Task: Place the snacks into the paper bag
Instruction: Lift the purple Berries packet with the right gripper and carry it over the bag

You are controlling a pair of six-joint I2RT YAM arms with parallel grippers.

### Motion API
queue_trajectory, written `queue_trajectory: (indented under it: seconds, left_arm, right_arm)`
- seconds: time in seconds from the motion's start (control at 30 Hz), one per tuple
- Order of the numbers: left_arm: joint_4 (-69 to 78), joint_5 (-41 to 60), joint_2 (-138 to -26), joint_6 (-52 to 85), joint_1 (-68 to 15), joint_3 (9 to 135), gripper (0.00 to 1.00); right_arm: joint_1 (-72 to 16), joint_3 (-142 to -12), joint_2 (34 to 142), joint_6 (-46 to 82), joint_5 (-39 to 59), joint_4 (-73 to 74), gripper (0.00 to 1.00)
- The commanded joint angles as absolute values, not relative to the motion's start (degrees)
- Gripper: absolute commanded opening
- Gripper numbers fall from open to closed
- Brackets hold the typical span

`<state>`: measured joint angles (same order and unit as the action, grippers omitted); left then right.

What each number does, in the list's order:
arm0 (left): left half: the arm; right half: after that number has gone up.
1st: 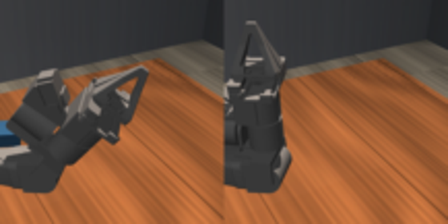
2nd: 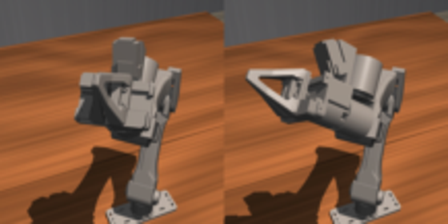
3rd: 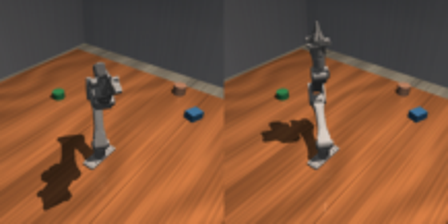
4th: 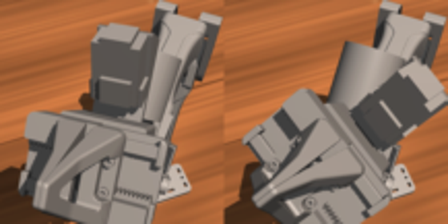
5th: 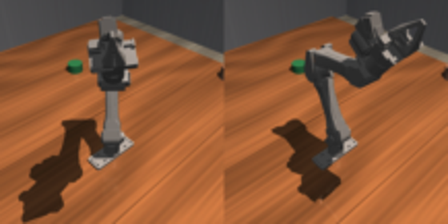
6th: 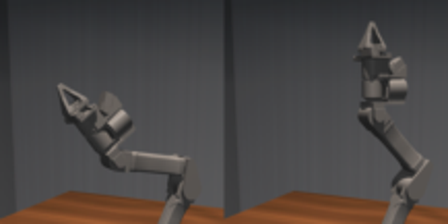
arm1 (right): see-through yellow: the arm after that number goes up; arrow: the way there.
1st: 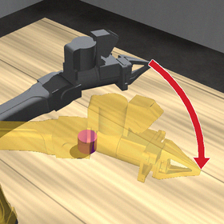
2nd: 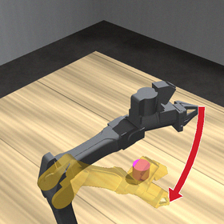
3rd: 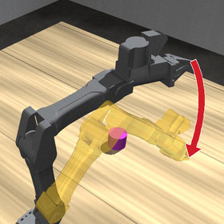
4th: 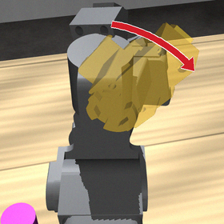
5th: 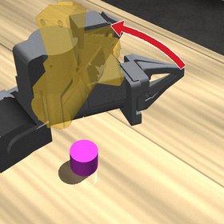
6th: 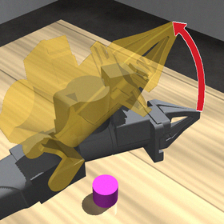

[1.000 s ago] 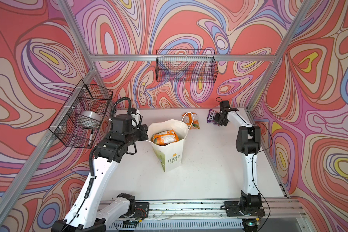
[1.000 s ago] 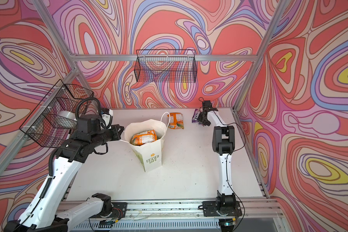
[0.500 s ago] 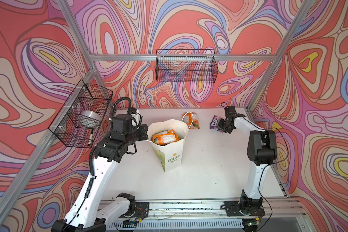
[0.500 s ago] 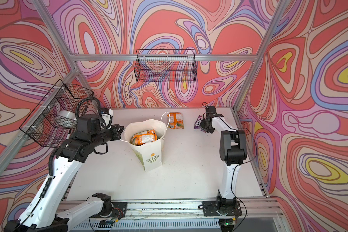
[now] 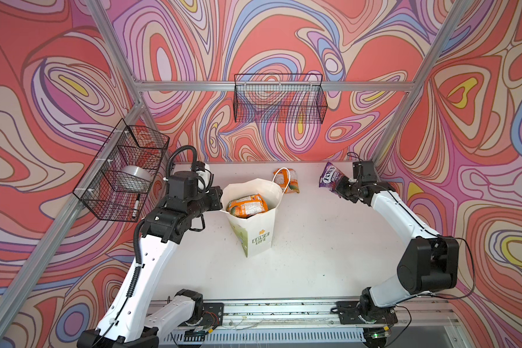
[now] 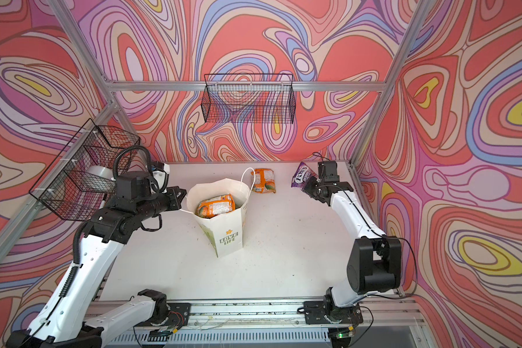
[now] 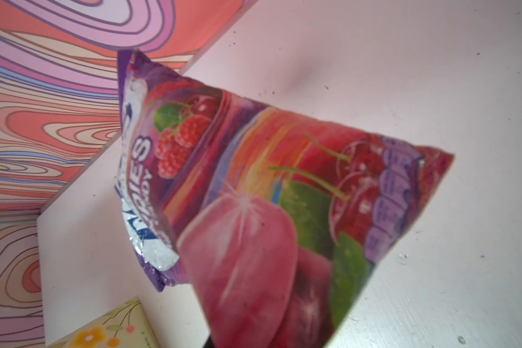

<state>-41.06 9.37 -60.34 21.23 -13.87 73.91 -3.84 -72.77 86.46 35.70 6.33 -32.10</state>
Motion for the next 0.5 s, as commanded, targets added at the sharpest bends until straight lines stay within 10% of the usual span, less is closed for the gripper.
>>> queue_trajectory:
  seconds: [0.0,0.47]
  left_arm:
    - [-38.5,9.3,-59.3,21.1,-13.5,74.2,0.0]
    - [-38.4,10.7,-59.6,21.6,-13.5,74.3,0.0]
  right_arm:
    - [-6.4,-71.8,79.7,35.4,6.9,-32.7,0.0]
    - [-29.8,-97.1,78.9,29.4,-2.3,-43.1,0.0]
